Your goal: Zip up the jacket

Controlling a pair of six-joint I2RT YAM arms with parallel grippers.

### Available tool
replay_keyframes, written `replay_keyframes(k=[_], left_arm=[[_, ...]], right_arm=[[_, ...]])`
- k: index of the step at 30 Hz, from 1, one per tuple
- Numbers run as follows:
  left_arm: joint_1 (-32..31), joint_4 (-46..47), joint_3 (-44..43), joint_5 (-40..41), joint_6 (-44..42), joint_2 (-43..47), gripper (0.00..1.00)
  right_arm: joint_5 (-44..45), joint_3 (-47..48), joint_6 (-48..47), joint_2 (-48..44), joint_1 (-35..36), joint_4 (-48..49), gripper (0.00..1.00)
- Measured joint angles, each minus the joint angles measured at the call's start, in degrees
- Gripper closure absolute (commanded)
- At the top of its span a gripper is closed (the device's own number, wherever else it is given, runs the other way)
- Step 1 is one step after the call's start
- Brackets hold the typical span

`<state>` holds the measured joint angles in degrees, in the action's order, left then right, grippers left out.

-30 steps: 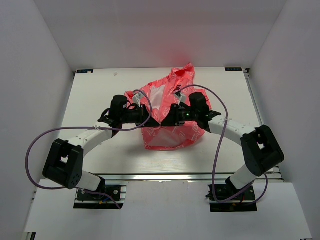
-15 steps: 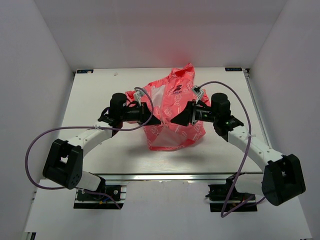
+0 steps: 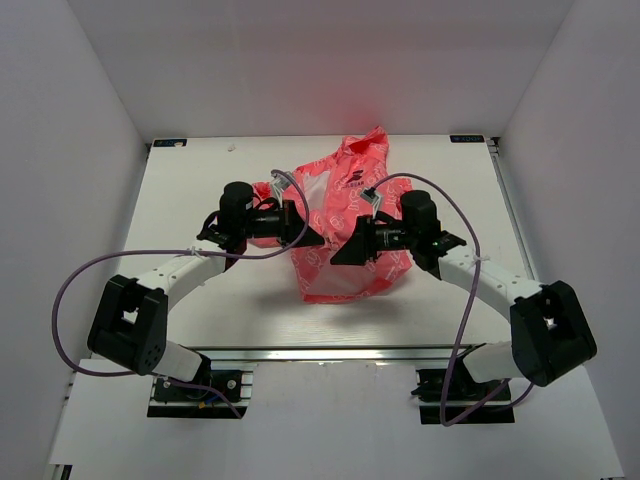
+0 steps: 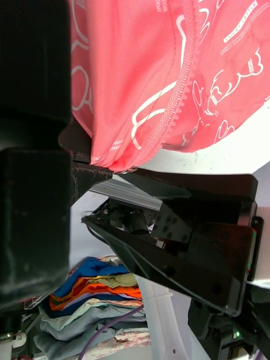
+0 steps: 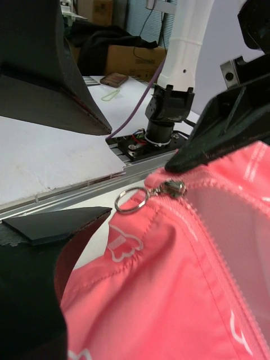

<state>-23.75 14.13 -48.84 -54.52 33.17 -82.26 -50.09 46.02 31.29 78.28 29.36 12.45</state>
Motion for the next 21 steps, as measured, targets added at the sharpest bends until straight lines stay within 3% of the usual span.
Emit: replay_keyframes(k=[21], left_arm=[[0.00,1.57,0.02,0.11,1.33,0.00,1.00]], right_arm=[[-0.24,1.57,4.98,3.10,0.00,6.19,0.43]])
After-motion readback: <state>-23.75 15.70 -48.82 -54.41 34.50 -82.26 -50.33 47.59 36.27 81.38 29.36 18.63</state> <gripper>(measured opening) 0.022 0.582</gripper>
